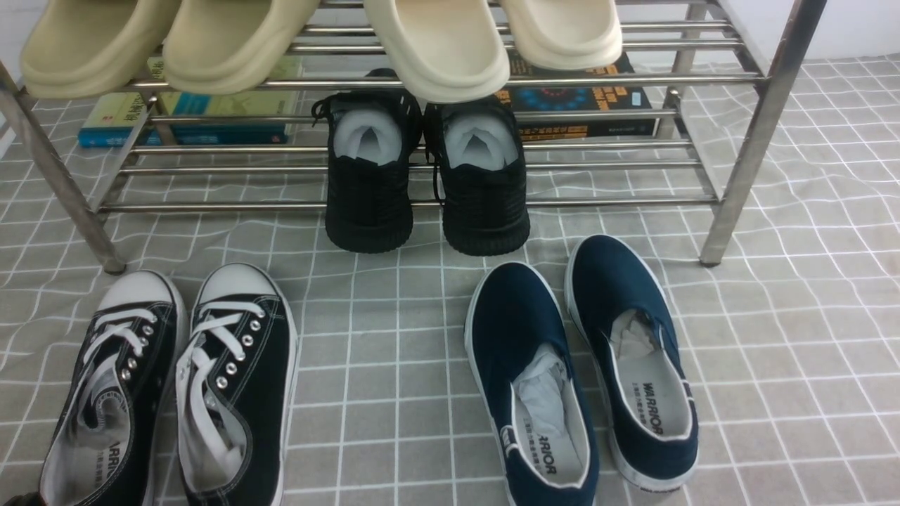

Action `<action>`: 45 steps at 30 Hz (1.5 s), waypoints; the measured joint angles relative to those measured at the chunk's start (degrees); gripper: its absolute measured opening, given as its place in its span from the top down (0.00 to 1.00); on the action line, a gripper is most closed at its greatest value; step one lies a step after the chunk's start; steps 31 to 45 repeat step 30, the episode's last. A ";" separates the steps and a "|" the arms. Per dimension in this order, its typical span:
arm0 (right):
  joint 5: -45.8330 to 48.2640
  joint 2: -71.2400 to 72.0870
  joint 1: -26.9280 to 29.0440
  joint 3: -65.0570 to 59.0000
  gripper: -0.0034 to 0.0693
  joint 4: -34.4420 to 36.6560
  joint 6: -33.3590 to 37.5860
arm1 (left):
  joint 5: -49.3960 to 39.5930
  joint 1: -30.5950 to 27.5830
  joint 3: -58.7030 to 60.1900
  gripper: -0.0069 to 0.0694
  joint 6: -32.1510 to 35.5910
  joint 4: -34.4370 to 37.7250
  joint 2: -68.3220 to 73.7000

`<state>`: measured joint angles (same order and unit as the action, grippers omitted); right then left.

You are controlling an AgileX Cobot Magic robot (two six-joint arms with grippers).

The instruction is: Take the shoes off the shelf with your hand from the grey coffee tablecloth.

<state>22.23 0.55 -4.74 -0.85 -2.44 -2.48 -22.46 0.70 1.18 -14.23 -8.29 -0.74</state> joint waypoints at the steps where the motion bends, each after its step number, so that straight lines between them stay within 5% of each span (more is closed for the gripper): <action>1: 0.00 0.00 0.00 0.00 0.62 0.00 0.00 | 0.00 0.00 0.00 0.82 0.00 0.00 0.00; 45: 0.00 0.00 0.00 0.00 0.62 0.00 0.00 | 0.00 0.00 0.00 0.79 0.00 0.00 0.00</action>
